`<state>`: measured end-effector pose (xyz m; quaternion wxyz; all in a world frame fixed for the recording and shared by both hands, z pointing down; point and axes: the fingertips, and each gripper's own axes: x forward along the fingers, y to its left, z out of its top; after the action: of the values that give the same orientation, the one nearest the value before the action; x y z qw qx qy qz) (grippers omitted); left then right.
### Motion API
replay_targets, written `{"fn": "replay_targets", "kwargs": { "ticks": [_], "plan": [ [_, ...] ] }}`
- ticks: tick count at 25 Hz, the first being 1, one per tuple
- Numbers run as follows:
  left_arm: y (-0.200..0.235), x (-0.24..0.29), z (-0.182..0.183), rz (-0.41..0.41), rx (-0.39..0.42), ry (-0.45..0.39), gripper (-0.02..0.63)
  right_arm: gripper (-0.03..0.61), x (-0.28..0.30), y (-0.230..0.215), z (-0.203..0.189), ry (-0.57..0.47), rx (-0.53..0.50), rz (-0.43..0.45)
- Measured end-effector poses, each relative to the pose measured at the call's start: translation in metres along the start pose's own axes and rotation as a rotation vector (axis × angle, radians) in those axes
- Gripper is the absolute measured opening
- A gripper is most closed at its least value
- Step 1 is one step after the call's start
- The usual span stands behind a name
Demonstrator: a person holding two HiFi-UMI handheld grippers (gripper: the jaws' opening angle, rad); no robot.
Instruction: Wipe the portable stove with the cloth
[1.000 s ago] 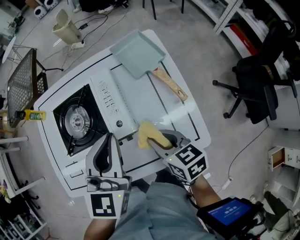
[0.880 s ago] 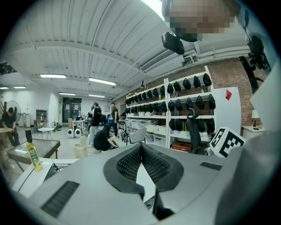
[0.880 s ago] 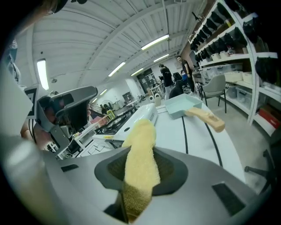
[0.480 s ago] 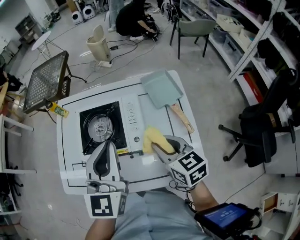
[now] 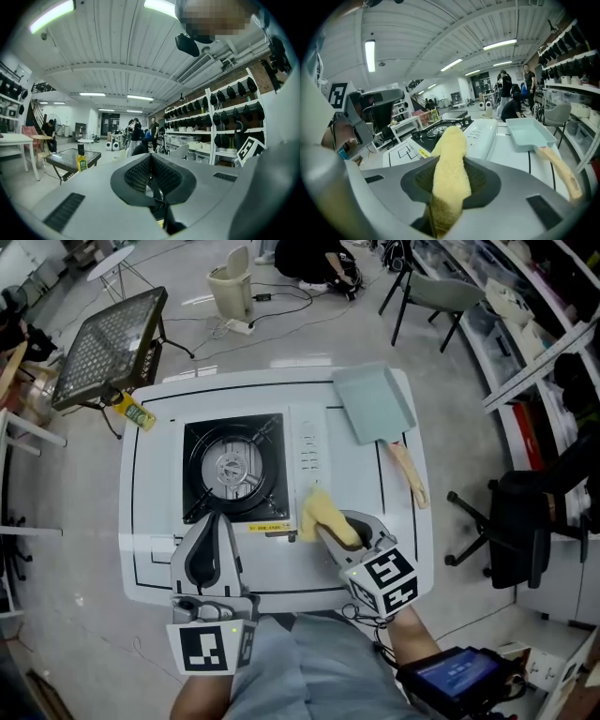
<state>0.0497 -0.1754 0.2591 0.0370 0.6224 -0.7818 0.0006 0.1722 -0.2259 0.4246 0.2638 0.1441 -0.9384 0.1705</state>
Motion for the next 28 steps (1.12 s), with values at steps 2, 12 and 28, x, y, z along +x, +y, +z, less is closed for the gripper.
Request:
{"fn": "replay_targets", "kwargs": {
  "ticks": [2, 12, 28],
  "plan": [
    [0.01, 0.005, -0.006, -0.004, -0.008, 0.014, 0.018, 0.127, 0.01, -0.001, -0.005, 0.011, 0.015, -0.012],
    [0.048, 0.031, -0.026, -0.029, -0.029, 0.07, 0.018, 0.127, 0.039, -0.024, 0.016, -0.006, 0.05, -0.102],
    [0.088, 0.06, -0.038, -0.034, -0.061, 0.107, 0.017, 0.127, 0.08, -0.063, 0.051, -0.005, 0.058, -0.173]
  ]
}}
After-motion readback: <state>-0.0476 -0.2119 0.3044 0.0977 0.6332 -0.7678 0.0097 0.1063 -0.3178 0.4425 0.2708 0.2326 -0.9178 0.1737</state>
